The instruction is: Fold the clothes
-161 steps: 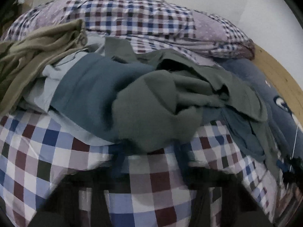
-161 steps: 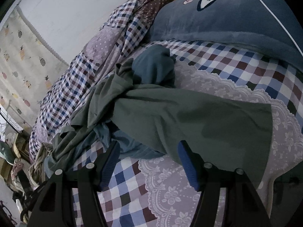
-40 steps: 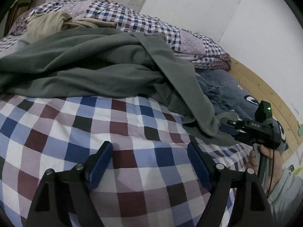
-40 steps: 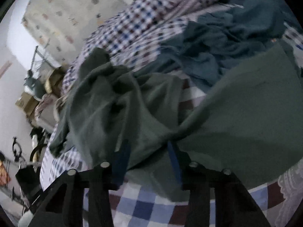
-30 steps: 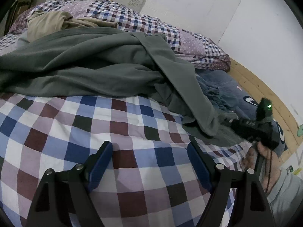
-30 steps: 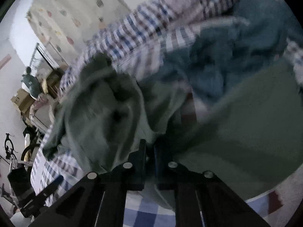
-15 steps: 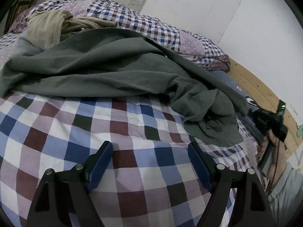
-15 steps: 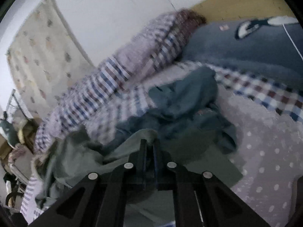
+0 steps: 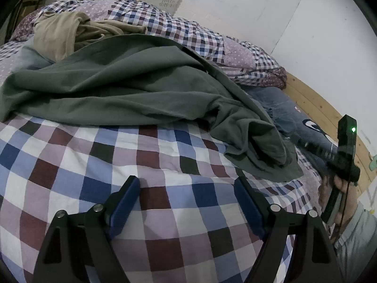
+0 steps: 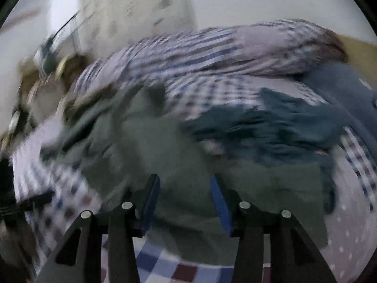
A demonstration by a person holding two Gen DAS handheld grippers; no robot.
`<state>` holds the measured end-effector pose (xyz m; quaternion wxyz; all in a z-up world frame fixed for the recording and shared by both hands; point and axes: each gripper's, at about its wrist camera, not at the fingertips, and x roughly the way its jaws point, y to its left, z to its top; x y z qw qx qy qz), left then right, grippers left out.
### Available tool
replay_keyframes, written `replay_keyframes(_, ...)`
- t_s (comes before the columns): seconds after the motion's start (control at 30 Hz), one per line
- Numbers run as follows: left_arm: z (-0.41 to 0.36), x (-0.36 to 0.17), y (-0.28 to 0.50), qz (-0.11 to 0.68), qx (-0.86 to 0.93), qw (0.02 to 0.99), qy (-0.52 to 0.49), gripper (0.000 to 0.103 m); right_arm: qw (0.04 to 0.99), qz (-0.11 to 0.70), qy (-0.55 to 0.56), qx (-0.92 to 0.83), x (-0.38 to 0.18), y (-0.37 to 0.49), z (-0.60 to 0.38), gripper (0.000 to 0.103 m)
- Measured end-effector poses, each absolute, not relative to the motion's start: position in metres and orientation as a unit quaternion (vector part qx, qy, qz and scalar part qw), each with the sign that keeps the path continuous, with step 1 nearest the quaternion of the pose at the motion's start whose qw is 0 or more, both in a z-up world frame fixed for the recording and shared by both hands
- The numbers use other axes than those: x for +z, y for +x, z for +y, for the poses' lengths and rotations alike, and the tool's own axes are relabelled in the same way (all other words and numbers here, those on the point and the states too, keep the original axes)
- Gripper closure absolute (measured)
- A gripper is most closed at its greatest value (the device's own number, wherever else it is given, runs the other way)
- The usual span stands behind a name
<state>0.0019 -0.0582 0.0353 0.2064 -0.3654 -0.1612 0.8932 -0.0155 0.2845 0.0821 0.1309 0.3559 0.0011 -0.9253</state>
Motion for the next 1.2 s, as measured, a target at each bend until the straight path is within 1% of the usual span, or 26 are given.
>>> replay_keyframes(0.07, -0.058, 0.035, 0.002, -0.161, 0.893, 0.207, -0.365, 0.018, 0.154, 0.04, 0.365, -0.917, 0.078, -0.014, 0.266, 0.056)
replay_keyframes(0.13, -0.058, 0.035, 0.002, -0.161, 0.893, 0.207, -0.365, 0.018, 0.151, 0.061, 0.371, -0.914, 0.074, -0.015, 0.261, 0.056)
replay_keyframes(0.23, -0.059, 0.035, 0.002, -0.161, 0.893, 0.207, -0.365, 0.018, 0.145, 0.068, 0.377, -0.912, 0.067, -0.014, 0.261, 0.056)
replay_keyframes(0.27, -0.059, 0.035, 0.002, -0.162, 0.893, 0.208, -0.365, 0.018, 0.141, 0.069, 0.377, -0.913, 0.066, -0.013, 0.262, 0.06)
replay_keyframes(0.3, -0.059, 0.035, 0.002, -0.162, 0.893, 0.208, -0.366, 0.018, 0.133, 0.071, 0.378, -0.913, 0.066, -0.012, 0.263, 0.075)
replay_keyframes(0.33, -0.059, 0.035, 0.002, -0.162, 0.893, 0.208, -0.366, 0.018, 0.125, 0.072, 0.379, -0.914, 0.066, -0.012, 0.264, 0.084)
replay_keyframes(0.37, -0.059, 0.035, 0.002, -0.162, 0.893, 0.208, -0.366, 0.018, 0.117, 0.067, 0.377, -0.916, 0.067, -0.015, 0.267, 0.095)
replay_keyframes(0.4, -0.059, 0.035, 0.002, -0.162, 0.892, 0.208, -0.366, 0.018, 0.105, 0.052, 0.366, -0.923, 0.071, -0.015, 0.274, 0.097)
replay_keyframes(0.47, -0.06, 0.035, 0.001, -0.162, 0.892, 0.209, -0.366, 0.018, 0.082, 0.008, 0.34, -0.937, 0.085, -0.018, 0.29, 0.098)
replay_keyframes(0.6, -0.06, 0.035, 0.001, -0.163, 0.892, 0.21, -0.365, 0.018, 0.003, -0.143, 0.262, -0.954, 0.114, -0.005, 0.357, 0.099)
replay_keyframes(0.7, -0.059, 0.035, 0.001, -0.163, 0.892, 0.211, -0.365, 0.018, -0.042, -0.227, 0.249, -0.941, 0.109, 0.002, 0.399, 0.099)
replay_keyframes(0.8, -0.059, 0.036, 0.0, -0.161, 0.893, 0.21, -0.365, 0.018, -0.063, -0.278, 0.26, -0.923, 0.094, 0.003, 0.419, 0.099)
replay_keyframes(0.87, -0.058, 0.036, 0.0, -0.158, 0.893, 0.21, -0.365, 0.018, -0.066, -0.283, 0.265, -0.919, 0.091, 0.002, 0.42, 0.099)
replay_keyframes(1.03, -0.05, 0.042, 0.002, -0.141, 0.894, 0.228, -0.36, 0.018, -0.074, -0.254, 0.26, -0.929, 0.097, 0.0, 0.411, 0.098)
replay_keyframes(1.2, -0.025, 0.055, 0.015, -0.097, 0.895, 0.272, -0.341, 0.018, -0.084, -0.264, 0.266, -0.923, 0.091, -0.001, 0.416, 0.097)
